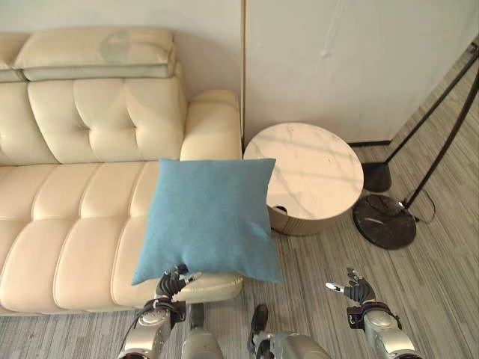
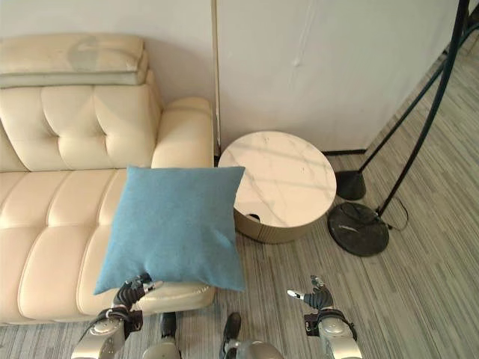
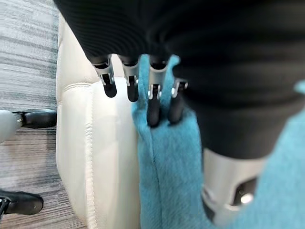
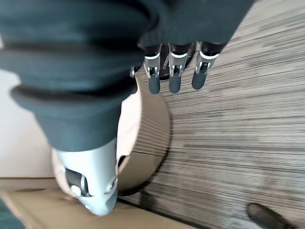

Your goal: Pick up all the scattered cushions and arrange them neatly on the sofa.

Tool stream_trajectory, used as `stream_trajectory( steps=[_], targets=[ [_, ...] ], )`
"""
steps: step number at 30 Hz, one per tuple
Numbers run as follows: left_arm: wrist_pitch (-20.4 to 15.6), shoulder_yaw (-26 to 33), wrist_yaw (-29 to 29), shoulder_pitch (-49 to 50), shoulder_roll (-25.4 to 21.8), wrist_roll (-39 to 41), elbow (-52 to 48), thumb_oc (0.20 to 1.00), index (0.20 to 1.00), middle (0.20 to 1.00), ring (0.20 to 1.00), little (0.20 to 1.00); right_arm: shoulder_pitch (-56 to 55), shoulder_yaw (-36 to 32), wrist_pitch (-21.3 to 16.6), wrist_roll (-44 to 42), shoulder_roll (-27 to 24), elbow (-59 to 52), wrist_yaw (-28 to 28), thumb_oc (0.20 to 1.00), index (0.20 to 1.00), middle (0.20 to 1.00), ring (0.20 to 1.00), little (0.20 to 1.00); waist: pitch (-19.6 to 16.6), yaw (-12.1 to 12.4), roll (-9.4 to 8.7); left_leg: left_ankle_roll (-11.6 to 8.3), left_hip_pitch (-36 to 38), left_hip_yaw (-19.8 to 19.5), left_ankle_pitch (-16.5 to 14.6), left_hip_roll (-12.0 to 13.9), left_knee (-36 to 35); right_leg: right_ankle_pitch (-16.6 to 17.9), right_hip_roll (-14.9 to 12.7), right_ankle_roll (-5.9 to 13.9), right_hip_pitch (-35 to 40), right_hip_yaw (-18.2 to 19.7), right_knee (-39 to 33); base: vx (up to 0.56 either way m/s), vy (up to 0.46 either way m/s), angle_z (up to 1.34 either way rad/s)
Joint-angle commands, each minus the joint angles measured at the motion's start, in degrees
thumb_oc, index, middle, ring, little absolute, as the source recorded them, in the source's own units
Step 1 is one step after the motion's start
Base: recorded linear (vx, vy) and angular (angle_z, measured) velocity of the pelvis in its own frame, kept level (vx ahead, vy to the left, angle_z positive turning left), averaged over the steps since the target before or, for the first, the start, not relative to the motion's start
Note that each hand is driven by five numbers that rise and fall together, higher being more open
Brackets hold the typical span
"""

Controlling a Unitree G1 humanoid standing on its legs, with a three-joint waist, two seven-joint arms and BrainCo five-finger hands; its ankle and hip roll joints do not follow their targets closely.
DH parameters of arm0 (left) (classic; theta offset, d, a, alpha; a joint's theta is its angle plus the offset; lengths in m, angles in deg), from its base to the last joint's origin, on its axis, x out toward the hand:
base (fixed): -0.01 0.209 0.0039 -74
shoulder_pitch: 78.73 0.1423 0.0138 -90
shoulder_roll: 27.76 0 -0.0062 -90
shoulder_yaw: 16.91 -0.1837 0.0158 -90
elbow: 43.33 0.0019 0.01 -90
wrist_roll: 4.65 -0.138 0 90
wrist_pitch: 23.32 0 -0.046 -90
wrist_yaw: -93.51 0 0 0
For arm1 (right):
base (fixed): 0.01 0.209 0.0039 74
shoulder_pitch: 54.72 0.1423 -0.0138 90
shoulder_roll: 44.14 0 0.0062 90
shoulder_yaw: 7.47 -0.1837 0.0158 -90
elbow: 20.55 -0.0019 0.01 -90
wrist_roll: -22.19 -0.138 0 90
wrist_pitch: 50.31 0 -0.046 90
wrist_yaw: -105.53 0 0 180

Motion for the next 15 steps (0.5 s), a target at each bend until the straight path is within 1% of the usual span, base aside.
stream_trajectory(
  steps=[1,3,5,6,7,9,10,12,14,15],
  targets=[
    [-2.0,1.1,-0.3,1.1,-2.8,-0.7,-2.0,1.000,1.000,1.000,1.000,1.000,-1.8,0.5,-1.1,0.8,-0.9,-2.0,-0.3,1.000,1.000,1.000,1.000,1.000,-3.9,-0.1,-0.46,3.52,-3.1,0.1,-1.0,-3.0,2.7,-8.1,-10.9,7.93,6.5,6.9,2.6,0.14,0.307,-0.05],
    [-1.8,1.2,-0.3,1.0,-3.1,-1.2,-1.8,1.000,1.000,1.000,1.000,1.000,-1.9,0.4,-0.9,0.9,-0.3,-1.8,-0.3,1.000,1.000,1.000,1.000,1.000,-4.3,0.0,-0.95,4.49,-2.9,-0.1,-2.3,-4.3,2.9,-7.8,-11.9,8.62,6.2,7.5,3.3,0.11,0.272,-0.06],
    [-1.6,1.5,-0.4,0.9,-3.3,-1.5,-1.7,1.000,1.000,1.000,1.000,1.000,-2.1,0.3,-0.7,1.0,0.4,-1.5,-0.6,1.000,1.000,1.000,1.000,1.000,-4.4,-0.1,-1.05,5.63,-2.1,-0.4,-3.4,-5.8,2.6,-7.3,-12.7,9.29,4.9,8.4,6.9,0.06,0.233,0.03],
    [-1.6,1.7,-0.2,0.9,-3.7,-1.7,-1.9,1.000,1.000,1.000,1.000,1.000,-2.1,0.4,-0.5,1.2,0.8,-1.5,-0.8,1.000,1.000,1.000,1.000,1.000,-3.9,-0.2,-1.02,6.14,-1.2,-0.2,-3.9,-6.4,2.1,-7.0,-13.1,9.70,3.5,9.1,10.3,0.01,0.214,0.11],
    [-1.6,2.1,0.1,1.0,-3.9,-1.6,-2.0,1.000,1.000,1.000,1.000,1.000,-2.0,0.5,-0.4,1.4,1.0,-1.3,-0.8,1.000,1.000,1.000,1.000,1.000,-3.7,-0.2,-0.75,6.57,-0.8,0.1,-4.0,-6.6,1.7,-5.9,-13.1,9.97,1.8,9.7,13.1,-0.01,0.204,0.08],
    [-1.8,2.7,0.3,1.2,-4.3,-1.6,-2.2,1.000,1.000,1.000,1.000,1.000,-2.2,0.8,-0.5,1.7,1.6,-1.6,-0.9,1.000,1.000,1.000,1.000,1.000,-3.3,-0.2,-0.22,7.06,0.1,1.0,-4.4,-6.6,1.0,-5.3,-12.9,10.46,-0.7,9.9,16.9,0.01,0.162,-0.02],
    [-1.8,2.9,0.1,1.4,-4.3,-1.8,-2.4,1.000,1.000,1.000,1.000,1.000,-2.2,0.9,-0.3,1.8,1.8,-1.1,-1.0,1.000,1.000,1.000,1.000,1.000,-3.1,-0.4,0.02,7.19,1.0,1.3,-4.6,-6.8,0.6,-5.2,-12.2,9.98,-1.8,9.5,17.2,0.05,0.125,-0.16],
    [-1.8,3.7,0.1,1.7,-4.7,-1.9,-2.8,1.000,1.000,1.000,1.000,1.000,-2.0,0.7,-0.2,2.0,1.7,-0.8,-0.8,1.000,1.000,1.000,1.000,1.000,-2.9,-0.4,0.34,7.25,2.2,1.7,-4.9,-7.1,0.2,-5.5,-10.9,9.59,-3.0,8.6,15.5,0.08,0.077,-0.26],
    [-1.9,4.2,0.2,1.8,-4.8,-1.8,-3.0,1.000,1.000,1.000,1.000,1.000,-1.8,0.6,-0.2,1.7,1.5,-0.5,-0.6,1.000,1.000,1.000,1.000,1.000,-2.6,-0.6,0.37,7.17,2.9,1.5,-5.2,-7.6,0.1,-5.1,-9.6,9.12,-3.9,7.4,11.9,0.08,0.018,-0.29],
    [-2.4,4.5,0.6,1.7,-5.1,-1.7,-3.3,1.000,1.000,1.000,1.000,1.000,-2.0,0.5,-0.4,1.4,1.4,-0.5,-0.4,1.000,1.000,1.000,1.000,1.000,-2.0,-1.2,0.23,7.04,3.3,0.7,-5.4,-8.2,0.3,-4.6,-8.7,9.10,-3.9,8.4,8.1,0.08,-0.010,-0.16]
  ],
)
